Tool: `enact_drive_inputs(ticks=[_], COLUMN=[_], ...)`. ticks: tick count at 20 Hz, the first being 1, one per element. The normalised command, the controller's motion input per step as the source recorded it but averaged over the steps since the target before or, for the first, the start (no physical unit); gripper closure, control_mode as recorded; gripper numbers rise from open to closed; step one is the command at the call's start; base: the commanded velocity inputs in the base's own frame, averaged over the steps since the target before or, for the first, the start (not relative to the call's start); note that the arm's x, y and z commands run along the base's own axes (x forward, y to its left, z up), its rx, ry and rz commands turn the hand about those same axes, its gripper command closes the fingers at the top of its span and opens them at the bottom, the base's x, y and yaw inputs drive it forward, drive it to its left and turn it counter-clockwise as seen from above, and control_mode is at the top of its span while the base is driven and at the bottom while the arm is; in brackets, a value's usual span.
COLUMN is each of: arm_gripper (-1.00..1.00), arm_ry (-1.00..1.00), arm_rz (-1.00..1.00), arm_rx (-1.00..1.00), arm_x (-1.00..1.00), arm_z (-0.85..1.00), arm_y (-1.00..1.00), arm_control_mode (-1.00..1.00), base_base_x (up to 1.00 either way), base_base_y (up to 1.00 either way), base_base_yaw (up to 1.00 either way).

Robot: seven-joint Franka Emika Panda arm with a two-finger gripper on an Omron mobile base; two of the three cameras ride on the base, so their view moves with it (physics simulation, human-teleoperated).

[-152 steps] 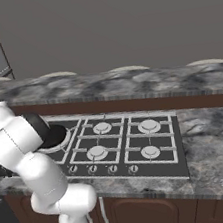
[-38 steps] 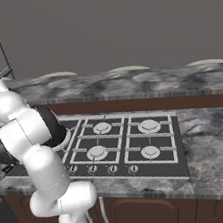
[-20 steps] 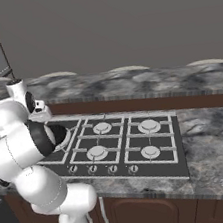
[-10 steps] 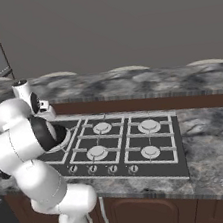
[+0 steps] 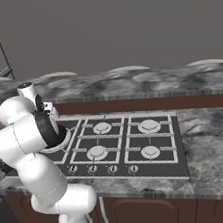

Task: Place the pan on the front left burner on the stove. Then place the tomato and the onion in the pan and turn on the front left burner.

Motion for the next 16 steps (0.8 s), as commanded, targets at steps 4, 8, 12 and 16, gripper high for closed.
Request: enact_drive_inputs(ticks=[4, 8, 12, 16], arm_gripper=[1.0, 1.0, 1.0, 1.0], arm_ry=[0.0, 0.0, 0.0, 0.0], arm_rz=[0.0, 0.0, 0.0, 0.0], arm_rx=[0.0, 0.0, 0.0, 0.0], arm_x=[0.13, 0.02, 0.01, 0.09], arm_z=[-0.19, -0.19, -0.24, -0.21], arm_y=[-0.06, -0.03, -0.03, -0.02], arm_control_mode=[-1.0, -1.0, -1.0, -1.0], base_base_x=[0.0, 0.0, 0.0, 0.0], base_base_y=[0.0, 0.0, 0.0, 0.0], base_base_yaw=[0.0, 0.0, 0.0, 0.0])
